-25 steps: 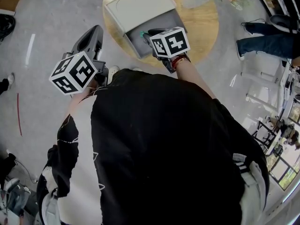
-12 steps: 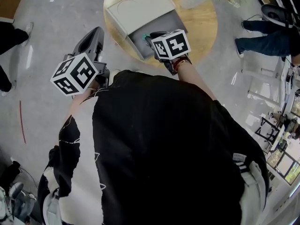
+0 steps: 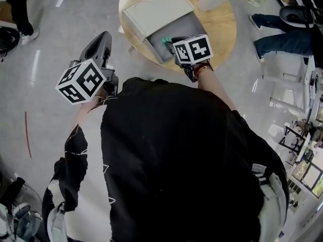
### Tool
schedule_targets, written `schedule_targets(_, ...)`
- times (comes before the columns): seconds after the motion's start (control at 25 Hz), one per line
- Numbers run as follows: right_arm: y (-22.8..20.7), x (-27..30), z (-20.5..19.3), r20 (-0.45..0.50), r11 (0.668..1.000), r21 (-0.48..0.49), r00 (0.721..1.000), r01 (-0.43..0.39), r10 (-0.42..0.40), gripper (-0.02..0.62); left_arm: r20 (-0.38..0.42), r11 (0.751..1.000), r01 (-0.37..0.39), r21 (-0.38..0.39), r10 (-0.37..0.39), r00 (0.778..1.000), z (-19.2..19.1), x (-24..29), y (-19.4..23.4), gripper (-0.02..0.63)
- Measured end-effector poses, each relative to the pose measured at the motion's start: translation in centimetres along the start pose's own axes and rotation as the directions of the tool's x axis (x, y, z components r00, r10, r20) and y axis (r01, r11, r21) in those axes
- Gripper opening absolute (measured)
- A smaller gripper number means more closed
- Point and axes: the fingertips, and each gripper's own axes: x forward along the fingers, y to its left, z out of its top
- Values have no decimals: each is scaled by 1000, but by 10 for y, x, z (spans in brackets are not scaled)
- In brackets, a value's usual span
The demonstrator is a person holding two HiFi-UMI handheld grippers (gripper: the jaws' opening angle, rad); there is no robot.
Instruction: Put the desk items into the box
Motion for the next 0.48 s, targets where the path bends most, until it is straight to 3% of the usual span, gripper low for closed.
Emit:
schedule_targets(0.32,6,-10,1,31,1000,-3,999,10,-10,118,14,1000,26,11,-26,1000,5,-4,-4,9)
schedule_targets(0.48,7,-30,29,128,999,-11,991,39,-37,93,36,999,29,16,-29,999,13,-9,-5,9)
